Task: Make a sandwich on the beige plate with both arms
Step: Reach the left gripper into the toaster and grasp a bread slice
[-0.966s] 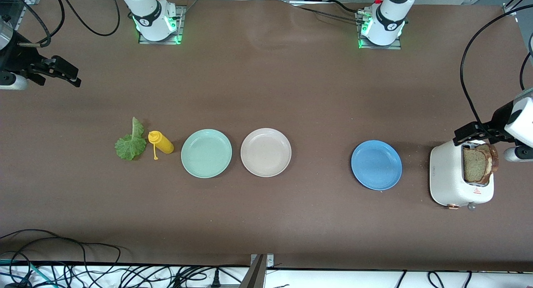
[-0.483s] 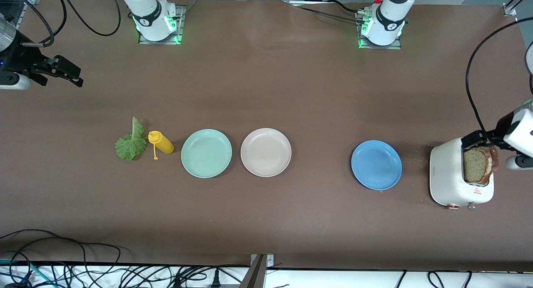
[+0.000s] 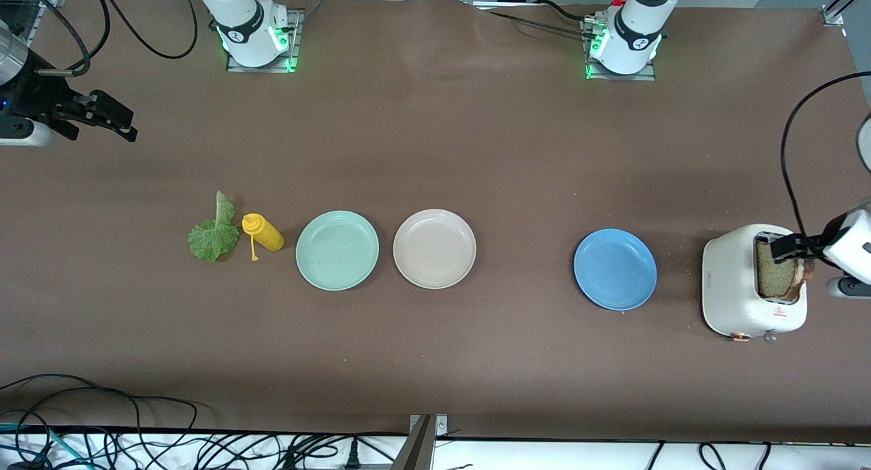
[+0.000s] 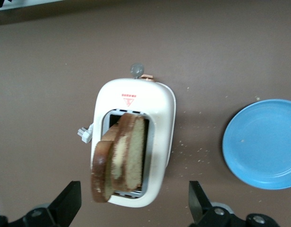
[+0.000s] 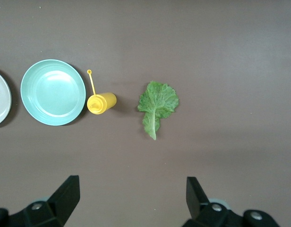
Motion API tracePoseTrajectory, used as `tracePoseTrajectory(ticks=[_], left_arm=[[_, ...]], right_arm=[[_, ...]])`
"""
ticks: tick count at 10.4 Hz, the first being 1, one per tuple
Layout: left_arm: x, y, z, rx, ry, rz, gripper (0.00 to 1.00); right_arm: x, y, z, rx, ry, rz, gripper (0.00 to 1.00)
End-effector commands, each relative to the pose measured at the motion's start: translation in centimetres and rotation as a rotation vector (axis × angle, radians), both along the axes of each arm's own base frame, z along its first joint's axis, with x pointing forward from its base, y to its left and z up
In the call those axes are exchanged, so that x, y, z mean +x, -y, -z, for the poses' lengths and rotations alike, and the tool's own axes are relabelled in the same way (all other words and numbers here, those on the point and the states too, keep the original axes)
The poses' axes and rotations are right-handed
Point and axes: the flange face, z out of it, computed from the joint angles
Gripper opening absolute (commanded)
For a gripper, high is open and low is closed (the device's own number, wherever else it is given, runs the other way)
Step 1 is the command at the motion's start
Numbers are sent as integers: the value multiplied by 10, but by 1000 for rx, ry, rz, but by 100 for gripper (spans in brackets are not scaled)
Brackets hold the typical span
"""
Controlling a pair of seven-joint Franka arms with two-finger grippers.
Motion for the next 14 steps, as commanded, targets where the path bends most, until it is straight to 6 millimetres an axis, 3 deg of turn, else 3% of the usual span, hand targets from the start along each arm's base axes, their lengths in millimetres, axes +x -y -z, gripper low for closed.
tracePoseTrajectory(ticks=[1, 5, 7, 8, 11, 12, 13, 14], left_arm=[[0, -37, 22, -120, -17, 51, 100], [4, -37, 55, -148, -58, 58, 100], [6, -28, 57, -156, -59, 65, 100], [6, -30, 58, -155, -61, 65, 95], [4, -38, 59, -154, -62, 55, 94], [4, -37, 61, -156, -65, 56, 90], [5, -37, 63, -157, -68, 54, 73], [4, -38, 64, -158, -69, 52, 65]], right_arm=[[-1, -3, -7, 14, 1, 3, 100], [-1, -3, -7, 14, 0, 3, 100], [-1, -2, -7, 16, 0, 5, 100], [-1, -2, -7, 16, 0, 5, 100], [-1, -3, -7, 15, 0, 3, 100], [-1, -3, -7, 15, 0, 5, 100], [-1, -3, -7, 14, 0, 3, 100], [-1, -3, -7, 14, 0, 3, 100]])
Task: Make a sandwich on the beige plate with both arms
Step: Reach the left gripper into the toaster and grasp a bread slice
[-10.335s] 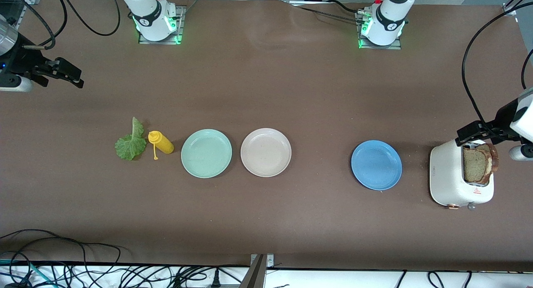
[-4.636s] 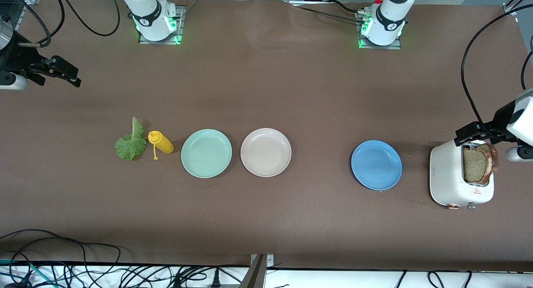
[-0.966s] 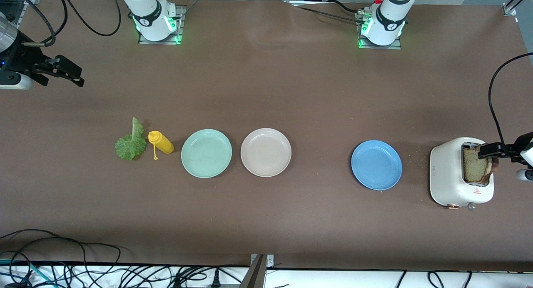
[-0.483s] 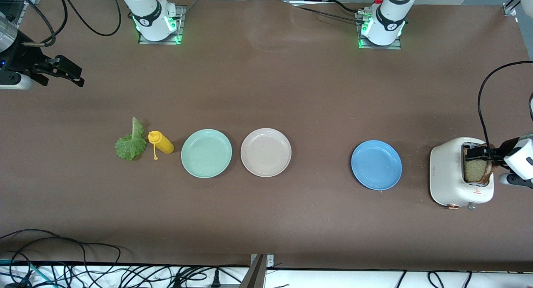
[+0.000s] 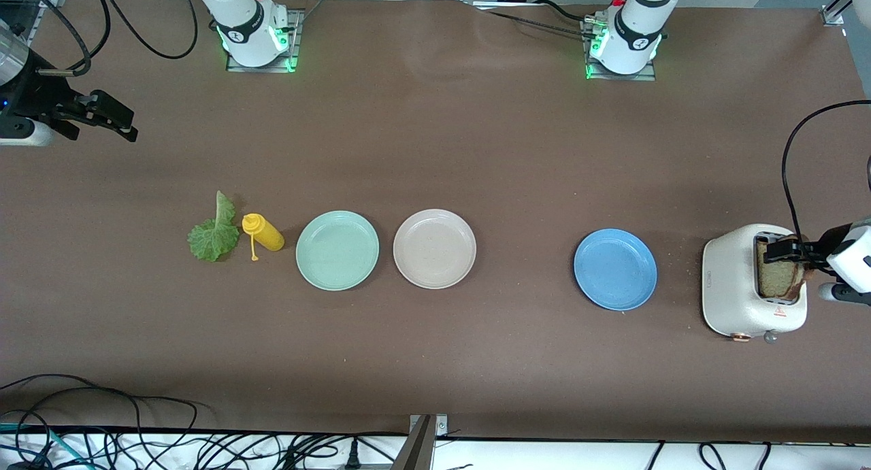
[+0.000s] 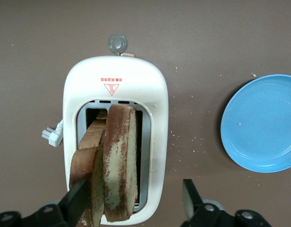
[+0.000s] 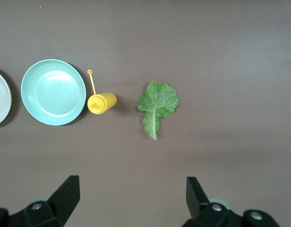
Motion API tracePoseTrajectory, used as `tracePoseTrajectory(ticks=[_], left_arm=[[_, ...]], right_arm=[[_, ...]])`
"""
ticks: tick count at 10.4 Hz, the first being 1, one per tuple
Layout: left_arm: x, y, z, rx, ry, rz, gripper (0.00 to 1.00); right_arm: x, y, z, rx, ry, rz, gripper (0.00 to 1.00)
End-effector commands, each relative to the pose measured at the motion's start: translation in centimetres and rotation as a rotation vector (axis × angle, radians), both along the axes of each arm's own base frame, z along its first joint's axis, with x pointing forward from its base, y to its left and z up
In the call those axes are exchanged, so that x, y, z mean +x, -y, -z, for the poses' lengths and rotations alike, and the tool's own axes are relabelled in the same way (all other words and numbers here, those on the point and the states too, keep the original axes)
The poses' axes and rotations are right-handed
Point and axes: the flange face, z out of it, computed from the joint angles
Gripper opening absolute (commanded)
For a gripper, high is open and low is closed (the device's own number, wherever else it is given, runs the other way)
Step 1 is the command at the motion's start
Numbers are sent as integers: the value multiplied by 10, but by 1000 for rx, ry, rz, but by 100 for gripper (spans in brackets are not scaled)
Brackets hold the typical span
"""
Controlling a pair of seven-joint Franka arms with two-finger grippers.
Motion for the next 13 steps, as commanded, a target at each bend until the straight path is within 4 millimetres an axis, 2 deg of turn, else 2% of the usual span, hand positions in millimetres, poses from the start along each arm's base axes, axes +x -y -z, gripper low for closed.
tracePoseTrajectory(ticks=[1, 2, 4, 5, 6, 7, 8, 11, 13], left_arm=[[2, -3, 2, -23, 5, 7, 54], [2, -4, 2, -22, 5, 8, 44], [1, -7, 1, -20, 6, 4, 0], [1, -9, 1, -17, 7, 1, 0], [-3, -22, -2, -18, 10, -11, 0], [-4, -27, -5, -18, 15, -12, 0], [-4, -27, -14, -14, 28, -16, 0], [-4, -31, -91, 20, 130, -33, 0], [-10, -18, -116, 22, 142, -32, 0]], right_arm=[[-1, -2, -7, 14, 0, 4, 100], [-1, -2, -7, 14, 0, 4, 100], [-1, -2, -7, 14, 0, 4, 100], [-1, -2, -7, 14, 0, 4, 100], [-1, -2, -7, 14, 0, 4, 100], [-1, -2, -7, 14, 0, 5, 100], [-1, -2, -7, 14, 0, 4, 100], [-2, -3, -7, 14, 0, 4, 100], [-1, -3, -7, 11, 3, 1, 100]])
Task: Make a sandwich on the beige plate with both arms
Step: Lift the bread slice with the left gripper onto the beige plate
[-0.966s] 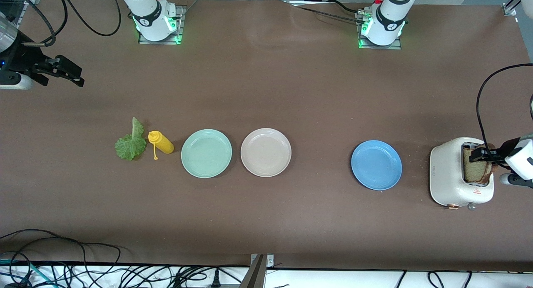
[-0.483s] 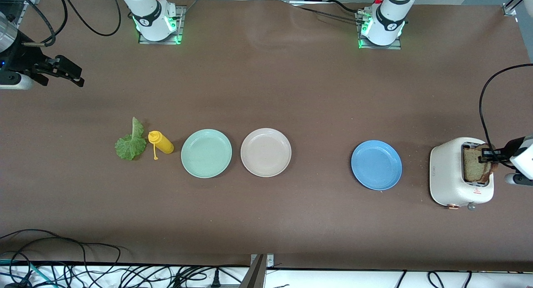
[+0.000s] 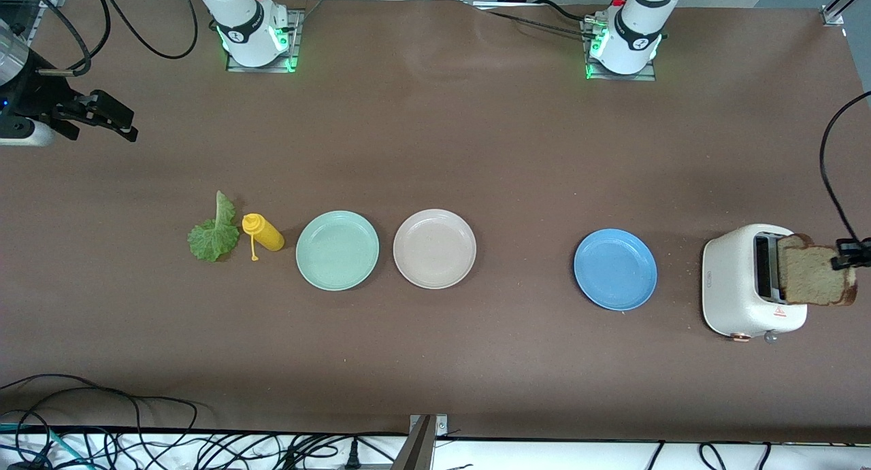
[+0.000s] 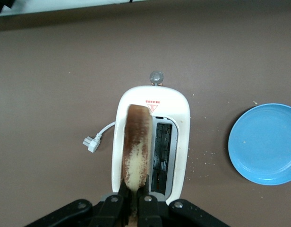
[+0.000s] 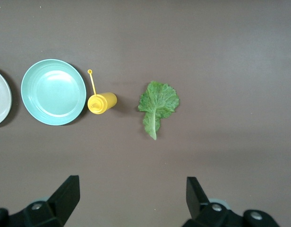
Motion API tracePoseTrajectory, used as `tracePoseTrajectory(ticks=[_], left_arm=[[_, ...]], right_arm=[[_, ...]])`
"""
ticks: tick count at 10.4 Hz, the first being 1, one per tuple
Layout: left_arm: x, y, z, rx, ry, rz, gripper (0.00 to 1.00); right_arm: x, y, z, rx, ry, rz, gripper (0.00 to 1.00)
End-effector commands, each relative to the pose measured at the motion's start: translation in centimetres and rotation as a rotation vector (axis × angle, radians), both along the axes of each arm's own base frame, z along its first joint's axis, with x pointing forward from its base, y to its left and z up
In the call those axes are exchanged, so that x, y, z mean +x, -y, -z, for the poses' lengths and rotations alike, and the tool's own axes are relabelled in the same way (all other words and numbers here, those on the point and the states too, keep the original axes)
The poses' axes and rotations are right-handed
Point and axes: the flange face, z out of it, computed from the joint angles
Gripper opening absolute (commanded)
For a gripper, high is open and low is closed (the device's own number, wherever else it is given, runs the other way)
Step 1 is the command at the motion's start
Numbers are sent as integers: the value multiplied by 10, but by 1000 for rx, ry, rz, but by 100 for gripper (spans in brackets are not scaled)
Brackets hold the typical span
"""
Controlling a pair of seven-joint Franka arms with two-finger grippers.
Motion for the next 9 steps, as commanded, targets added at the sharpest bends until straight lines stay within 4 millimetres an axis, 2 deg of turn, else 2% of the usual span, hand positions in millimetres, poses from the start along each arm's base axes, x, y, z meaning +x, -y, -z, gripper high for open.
tracePoseTrajectory(ticks=[1, 3, 4, 5, 7, 9], left_arm=[[-8, 15, -29, -16, 19, -28, 0], [-3, 59, -51, -97, 67, -198, 0], [1, 84, -53, -185, 65, -296, 0], [4, 118, -52, -260, 44, -379, 0], [13, 185, -30, -342, -31, -464, 0], [24, 246, 9, -483, -153, -482, 0]], right_arm=[[-2, -3, -7, 14, 0, 2, 100], [-2, -3, -7, 15, 0, 2, 100], [-2, -3, -7, 15, 0, 2, 100], [-2, -3, -7, 15, 0, 2, 100], [-2, -3, -7, 15, 0, 2, 100], [-2, -3, -7, 15, 0, 3, 100]])
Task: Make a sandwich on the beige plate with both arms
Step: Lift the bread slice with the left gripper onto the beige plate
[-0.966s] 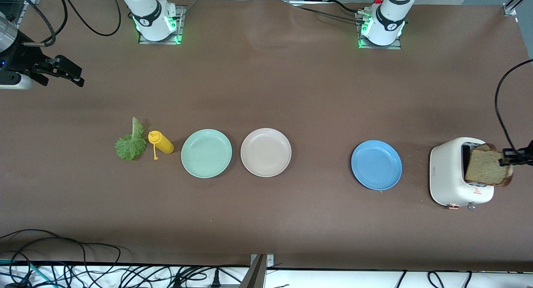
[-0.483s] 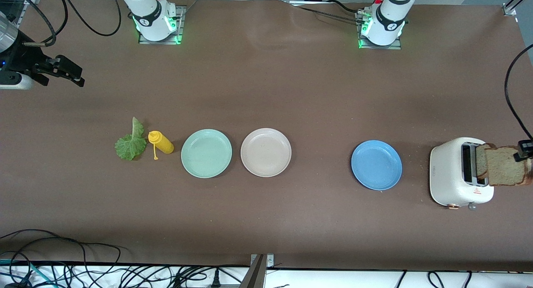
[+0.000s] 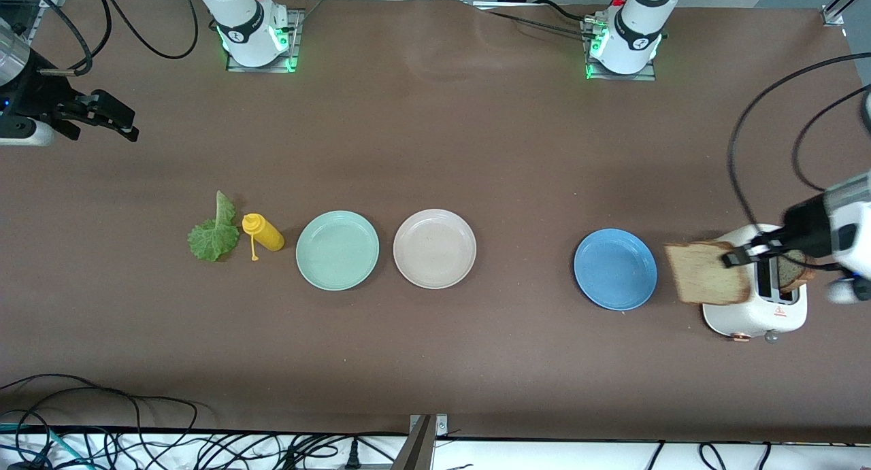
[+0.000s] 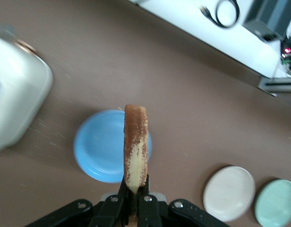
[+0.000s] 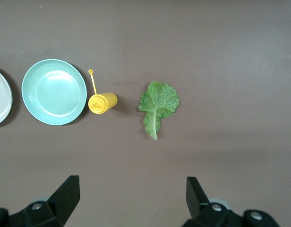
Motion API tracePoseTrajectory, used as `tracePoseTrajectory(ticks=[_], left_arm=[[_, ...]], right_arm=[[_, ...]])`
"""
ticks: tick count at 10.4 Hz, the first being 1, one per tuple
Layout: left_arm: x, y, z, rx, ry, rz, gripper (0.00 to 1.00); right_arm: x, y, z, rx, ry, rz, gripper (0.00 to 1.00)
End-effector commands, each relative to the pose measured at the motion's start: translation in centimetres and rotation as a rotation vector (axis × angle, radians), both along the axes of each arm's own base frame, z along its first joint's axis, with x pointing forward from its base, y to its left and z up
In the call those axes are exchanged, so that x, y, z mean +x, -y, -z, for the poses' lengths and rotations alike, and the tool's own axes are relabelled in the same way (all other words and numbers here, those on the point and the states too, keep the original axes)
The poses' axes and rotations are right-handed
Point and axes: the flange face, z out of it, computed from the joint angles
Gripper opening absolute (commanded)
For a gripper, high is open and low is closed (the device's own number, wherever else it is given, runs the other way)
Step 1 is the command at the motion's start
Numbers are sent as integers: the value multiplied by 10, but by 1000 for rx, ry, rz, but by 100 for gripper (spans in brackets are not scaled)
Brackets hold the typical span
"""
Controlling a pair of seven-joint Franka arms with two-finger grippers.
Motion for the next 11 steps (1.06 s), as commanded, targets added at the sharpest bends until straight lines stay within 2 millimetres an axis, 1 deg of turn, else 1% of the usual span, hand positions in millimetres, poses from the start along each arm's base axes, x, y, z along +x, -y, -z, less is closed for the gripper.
tracePoseTrajectory(ticks=[1, 2, 3, 4, 5, 6, 7, 9, 10, 11], left_arm=[[12, 58, 33, -132, -48, -5, 0], [16, 87, 40, -201, -26, -22, 0], [19, 119, 51, -268, -21, -55, 0], [20, 145, 63, -293, 0, -87, 0], [14, 176, 78, -302, 21, -109, 0], [4, 198, 97, -294, 41, -121, 0], [-7, 218, 114, -287, 55, -120, 0], [-29, 250, 150, -284, 106, -148, 0], [-38, 257, 166, -283, 140, -177, 0], [-47, 269, 173, -279, 146, -170, 0]], right_arm=[[-2, -2, -7, 14, 3, 8, 100], [0, 0, -6, 16, 6, 15, 100], [1, 0, -6, 14, 7, 15, 100], [1, 0, -6, 16, 7, 15, 100], [4, 1, 2, 8, -8, 13, 100], [5, -1, 5, 3, -12, 11, 100], [8, 0, 10, 5, -20, 13, 100], [9, 1, 16, 5, -34, 11, 100], [9, 3, 18, 8, -37, 19, 100], [11, 4, 24, 4, -46, 19, 100]])
